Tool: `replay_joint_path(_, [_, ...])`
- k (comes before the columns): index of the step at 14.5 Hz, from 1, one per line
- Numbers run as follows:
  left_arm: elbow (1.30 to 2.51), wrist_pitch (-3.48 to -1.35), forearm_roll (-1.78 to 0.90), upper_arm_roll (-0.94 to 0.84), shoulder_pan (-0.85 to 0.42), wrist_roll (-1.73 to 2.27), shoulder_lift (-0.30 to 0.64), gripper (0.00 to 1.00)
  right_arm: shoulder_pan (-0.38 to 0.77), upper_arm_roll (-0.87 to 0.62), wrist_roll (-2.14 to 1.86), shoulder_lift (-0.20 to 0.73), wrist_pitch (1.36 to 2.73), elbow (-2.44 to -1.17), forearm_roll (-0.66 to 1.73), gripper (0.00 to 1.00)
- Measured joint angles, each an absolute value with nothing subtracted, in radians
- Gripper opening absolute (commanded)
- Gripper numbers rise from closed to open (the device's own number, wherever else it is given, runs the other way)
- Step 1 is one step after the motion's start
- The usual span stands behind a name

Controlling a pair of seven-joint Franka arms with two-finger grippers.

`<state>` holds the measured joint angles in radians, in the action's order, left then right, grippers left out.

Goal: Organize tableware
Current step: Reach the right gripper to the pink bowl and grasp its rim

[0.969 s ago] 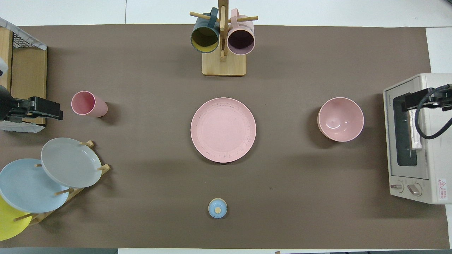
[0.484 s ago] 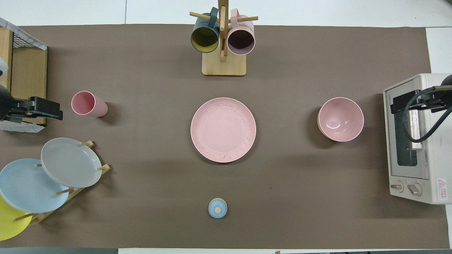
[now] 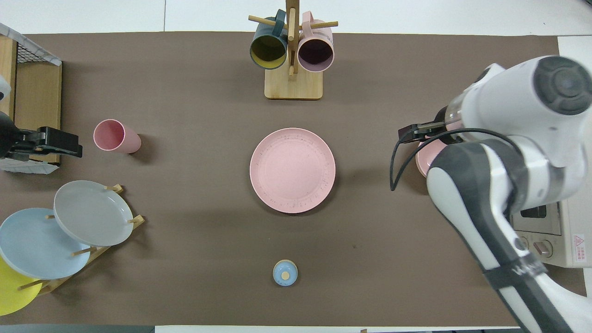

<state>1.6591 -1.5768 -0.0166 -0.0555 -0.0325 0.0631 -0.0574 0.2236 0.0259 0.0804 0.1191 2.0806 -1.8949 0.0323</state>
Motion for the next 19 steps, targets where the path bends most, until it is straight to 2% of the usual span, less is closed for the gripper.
replay_joint_path(3, [1.659,-1.577,-0.017,-0.055,-0.032,0.063,-0.057,1.00,0.224,0.032,0.082,0.171,2.286,-2.048,0.032,1.00])
replay_joint_path(5, [1.659,-1.577,-0.017,-0.055,-0.032,0.063,-0.057,1.00,0.223,0.036,0.081,0.177,2.329,-2.104,0.023,1.00])
replay_joint_path(6, [1.659,-1.577,-0.017,-0.055,-0.032,0.063,-0.057,1.00,0.222,0.036,0.081,0.176,2.329,-2.108,0.009,0.95])
replay_joint_path(10, [1.659,-1.577,-0.017,-0.055,-0.032,0.063,-0.057,1.00,0.217,0.036,0.079,0.172,2.328,-2.117,-0.014,0.42])
replay_joint_path(12, [1.659,-1.577,-0.017,-0.055,-0.032,0.063,-0.057,1.00,0.216,0.036,0.076,0.173,2.328,-2.128,-0.054,0.00])
replay_joint_path(16, [1.659,-1.576,-0.017,-0.055,-0.032,0.063,-0.057,1.00,0.219,0.035,0.076,0.174,2.302,-2.125,-0.089,0.00])
replay_joint_path(19, [1.659,-1.576,-0.017,-0.055,-0.032,0.064,-0.057,1.00,0.234,0.033,0.075,0.169,2.211,-2.066,-0.100,0.00])
